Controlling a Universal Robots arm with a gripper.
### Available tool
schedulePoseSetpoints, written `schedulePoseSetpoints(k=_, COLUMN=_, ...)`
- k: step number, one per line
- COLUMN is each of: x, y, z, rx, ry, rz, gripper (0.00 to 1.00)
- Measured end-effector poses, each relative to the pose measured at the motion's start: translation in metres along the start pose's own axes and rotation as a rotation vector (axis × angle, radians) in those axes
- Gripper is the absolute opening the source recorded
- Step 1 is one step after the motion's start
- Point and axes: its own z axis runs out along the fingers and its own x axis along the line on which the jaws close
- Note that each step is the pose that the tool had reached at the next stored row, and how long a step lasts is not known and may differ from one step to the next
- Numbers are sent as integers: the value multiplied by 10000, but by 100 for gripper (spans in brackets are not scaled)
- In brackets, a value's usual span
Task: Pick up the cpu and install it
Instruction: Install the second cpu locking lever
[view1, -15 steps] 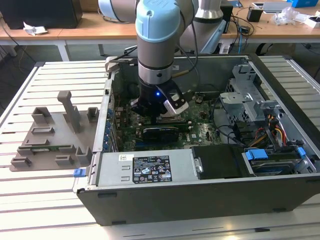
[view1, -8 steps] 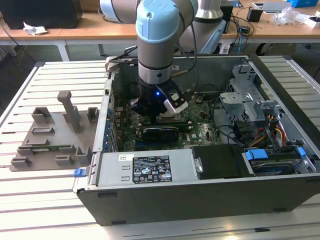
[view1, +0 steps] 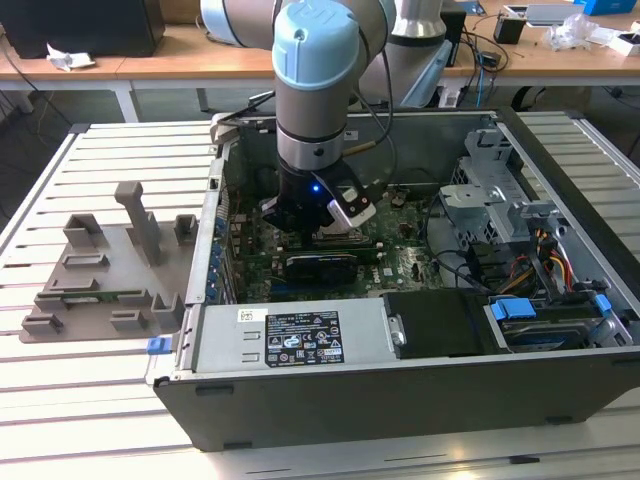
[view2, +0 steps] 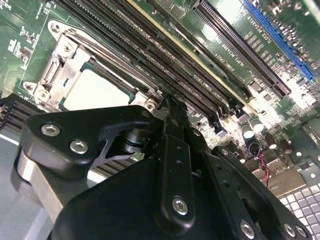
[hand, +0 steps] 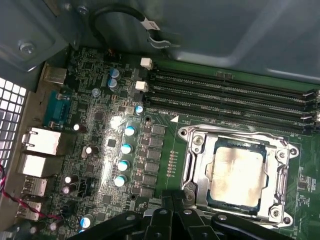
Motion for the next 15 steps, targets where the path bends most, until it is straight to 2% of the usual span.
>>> schedulePoseSetpoints(k=2, x=-1, y=3, z=-16, rx=-29, ry=-13, rz=-5, gripper=11)
schedulePoseSetpoints(k=5, x=0, y=6, z=-36, rx=-25, ry=-7, rz=-4, gripper=11)
schedulePoseSetpoints(k=7, x=0, y=4, z=-33, rx=-25, ry=2, rz=-2, gripper=11)
schedulePoseSetpoints(k=10, x=-6, y=-3, z=3, rx=-64, ry=61, rz=5, gripper=11)
schedulePoseSetpoints(k=15, x=-4, y=-20, z=-10, rx=-90, ry=47, rz=3, gripper=11)
